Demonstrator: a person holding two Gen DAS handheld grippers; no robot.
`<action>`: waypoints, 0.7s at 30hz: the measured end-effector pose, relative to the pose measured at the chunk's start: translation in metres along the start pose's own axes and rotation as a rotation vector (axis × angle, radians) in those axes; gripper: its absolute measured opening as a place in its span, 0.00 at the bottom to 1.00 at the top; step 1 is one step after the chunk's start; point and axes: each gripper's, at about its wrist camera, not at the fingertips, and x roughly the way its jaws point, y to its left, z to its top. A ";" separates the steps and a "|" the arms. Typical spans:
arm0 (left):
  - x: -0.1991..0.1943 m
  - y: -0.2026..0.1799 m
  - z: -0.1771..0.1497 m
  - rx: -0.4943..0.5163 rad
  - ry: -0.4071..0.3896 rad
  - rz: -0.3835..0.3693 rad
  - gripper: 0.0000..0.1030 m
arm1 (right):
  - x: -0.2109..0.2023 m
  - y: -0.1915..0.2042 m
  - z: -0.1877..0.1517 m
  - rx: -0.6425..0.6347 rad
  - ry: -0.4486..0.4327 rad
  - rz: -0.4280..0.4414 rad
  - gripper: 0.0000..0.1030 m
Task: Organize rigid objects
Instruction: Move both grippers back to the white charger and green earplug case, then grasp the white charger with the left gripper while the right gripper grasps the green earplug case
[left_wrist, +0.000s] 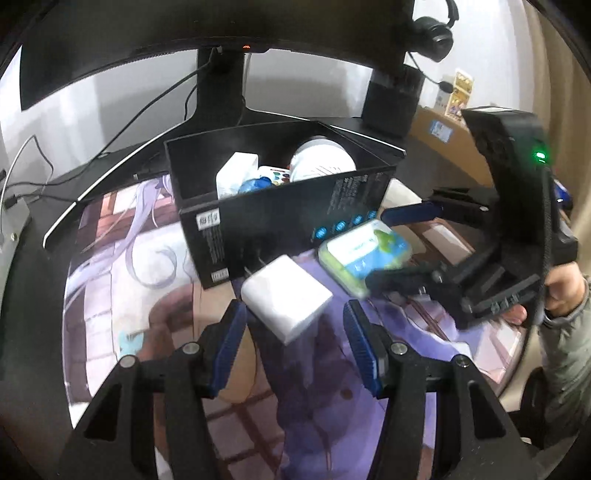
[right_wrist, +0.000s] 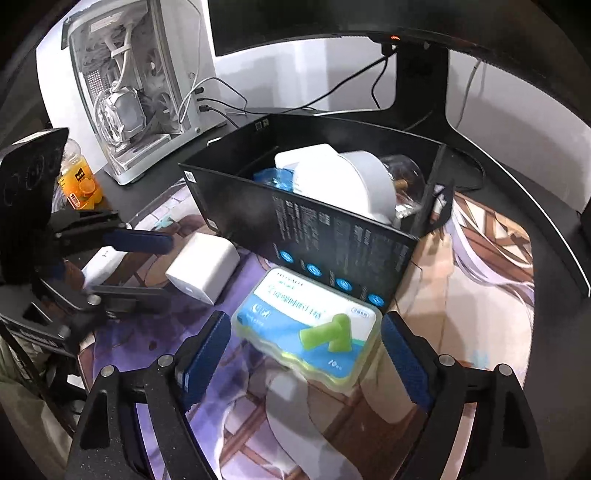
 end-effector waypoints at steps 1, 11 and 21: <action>0.002 0.000 0.003 -0.003 0.001 0.004 0.54 | 0.002 0.002 0.001 -0.009 -0.004 0.005 0.84; 0.012 0.012 0.005 -0.032 0.026 -0.010 0.55 | -0.008 0.029 -0.004 -0.055 0.074 0.112 0.86; -0.007 0.027 -0.009 -0.042 0.041 0.015 0.55 | -0.008 0.046 0.009 -0.239 -0.026 0.064 0.86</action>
